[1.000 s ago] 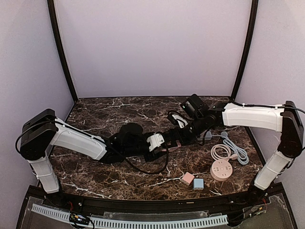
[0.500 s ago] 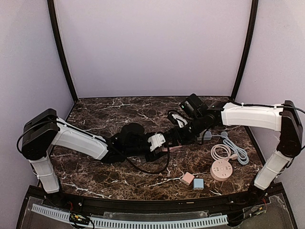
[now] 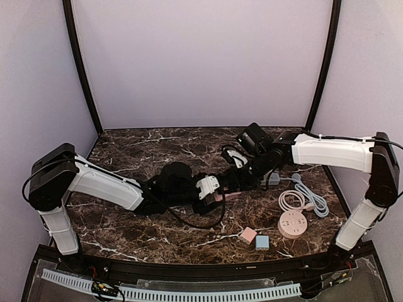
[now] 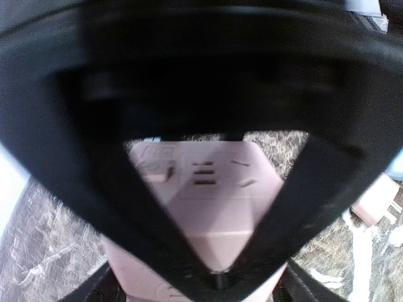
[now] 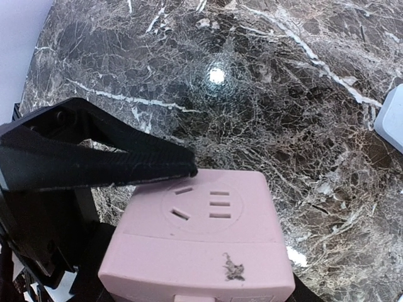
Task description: Insert the plug
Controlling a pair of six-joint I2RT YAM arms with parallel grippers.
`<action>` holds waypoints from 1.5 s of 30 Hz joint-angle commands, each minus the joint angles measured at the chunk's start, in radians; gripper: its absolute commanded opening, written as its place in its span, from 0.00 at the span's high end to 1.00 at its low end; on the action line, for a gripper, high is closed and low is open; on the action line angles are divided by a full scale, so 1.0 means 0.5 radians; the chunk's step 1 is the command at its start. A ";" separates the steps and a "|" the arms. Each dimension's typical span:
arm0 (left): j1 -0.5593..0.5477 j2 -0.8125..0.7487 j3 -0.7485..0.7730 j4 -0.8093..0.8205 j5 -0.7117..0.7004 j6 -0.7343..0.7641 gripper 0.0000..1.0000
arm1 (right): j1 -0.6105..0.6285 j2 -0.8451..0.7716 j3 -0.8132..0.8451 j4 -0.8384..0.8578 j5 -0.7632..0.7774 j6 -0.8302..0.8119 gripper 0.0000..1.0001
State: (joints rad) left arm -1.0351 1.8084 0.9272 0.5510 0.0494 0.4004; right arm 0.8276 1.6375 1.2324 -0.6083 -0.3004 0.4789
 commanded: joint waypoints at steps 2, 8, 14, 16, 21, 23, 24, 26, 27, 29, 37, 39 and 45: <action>0.004 -0.039 -0.001 0.006 0.013 -0.037 0.13 | 0.026 0.007 0.079 -0.040 0.053 -0.023 0.92; 0.005 -0.075 -0.048 0.028 -0.014 -0.053 0.01 | 0.026 0.022 0.125 -0.082 0.096 -0.040 1.00; 0.007 -0.155 -0.156 0.095 -0.048 -0.060 0.01 | 0.026 0.040 0.179 -0.140 0.185 -0.057 1.00; 0.012 -0.192 -0.197 0.113 -0.057 -0.062 0.01 | 0.026 0.045 0.201 -0.163 0.223 -0.062 1.00; 0.042 -0.312 -0.317 0.138 -0.074 -0.079 0.01 | 0.026 0.056 0.257 -0.241 0.343 -0.051 1.00; 0.055 -0.359 -0.367 0.151 -0.074 -0.088 0.01 | 0.026 0.059 0.280 -0.273 0.379 -0.048 1.00; 0.061 -0.385 -0.400 0.157 -0.108 -0.092 0.01 | 0.025 0.060 0.290 -0.286 0.393 -0.047 1.00; 0.076 -0.408 -0.439 0.174 -0.154 -0.108 0.01 | 0.023 0.063 0.317 -0.315 0.427 -0.045 1.00; 0.088 -0.411 -0.447 0.179 -0.179 -0.117 0.01 | 0.025 0.066 0.324 -0.335 0.444 -0.043 1.00; 0.106 -0.405 -0.462 0.175 -0.215 -0.129 0.01 | 0.023 0.069 0.354 -0.377 0.486 -0.039 1.00; 0.231 -0.402 -0.526 0.190 -0.272 -0.225 0.01 | 0.007 0.075 0.419 -0.520 0.593 -0.008 1.00; 0.278 -0.415 -0.570 0.213 -0.260 -0.255 0.01 | -0.003 0.080 0.429 -0.554 0.661 0.002 1.00; 0.427 -0.442 -0.662 0.293 -0.244 -0.361 0.01 | -0.042 0.096 0.463 -0.628 0.702 0.034 1.00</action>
State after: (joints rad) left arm -0.8581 1.6287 0.6342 0.6586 -0.0696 0.2749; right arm 0.8219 1.6737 1.4273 -0.8917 0.0105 0.4747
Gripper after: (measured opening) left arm 0.987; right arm 0.597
